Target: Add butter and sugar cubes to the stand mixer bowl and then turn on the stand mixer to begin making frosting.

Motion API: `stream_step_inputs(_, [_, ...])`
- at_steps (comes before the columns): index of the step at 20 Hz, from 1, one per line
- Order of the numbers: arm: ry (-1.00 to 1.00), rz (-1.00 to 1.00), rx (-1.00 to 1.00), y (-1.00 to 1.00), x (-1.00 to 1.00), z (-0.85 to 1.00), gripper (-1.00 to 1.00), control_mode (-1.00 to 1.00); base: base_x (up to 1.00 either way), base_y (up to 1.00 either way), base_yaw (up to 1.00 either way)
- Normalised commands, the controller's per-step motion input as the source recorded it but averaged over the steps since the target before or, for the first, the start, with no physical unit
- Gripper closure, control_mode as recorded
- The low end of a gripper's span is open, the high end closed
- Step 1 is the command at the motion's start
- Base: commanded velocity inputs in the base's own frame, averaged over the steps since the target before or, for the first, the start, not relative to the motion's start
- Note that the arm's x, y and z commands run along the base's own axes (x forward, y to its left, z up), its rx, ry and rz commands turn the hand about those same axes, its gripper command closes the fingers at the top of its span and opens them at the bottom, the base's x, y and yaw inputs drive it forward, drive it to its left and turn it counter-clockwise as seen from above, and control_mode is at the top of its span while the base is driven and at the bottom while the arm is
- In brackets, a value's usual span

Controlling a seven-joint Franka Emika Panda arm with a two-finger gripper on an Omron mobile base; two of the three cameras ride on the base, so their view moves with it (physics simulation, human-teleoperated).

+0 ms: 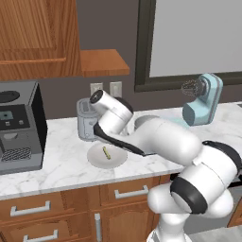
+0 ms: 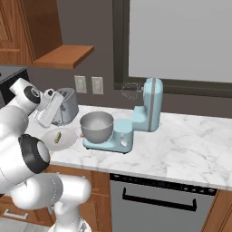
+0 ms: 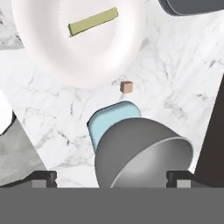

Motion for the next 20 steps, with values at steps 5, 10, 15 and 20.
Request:
stream_step_inputs(5, [0.08, 0.0, -0.01, 0.0, 0.11, -0.25, -1.0, -1.0, 0.0, 0.0, 0.0])
stream_step_inputs(10, [0.12, 0.0, -0.03, 0.0, 0.1, -0.29, -1.0, -1.0, 0.0, 0.0, 0.0])
stream_step_inputs(15, [0.14, 0.0, -0.07, -0.06, 0.08, -0.35, -1.0, -1.0, 0.0, 0.0, 0.0])
stream_step_inputs(20, [0.14, 0.0, -0.06, -0.18, 0.08, -0.28, -1.0, -1.0, 0.0, 0.0, 0.0])
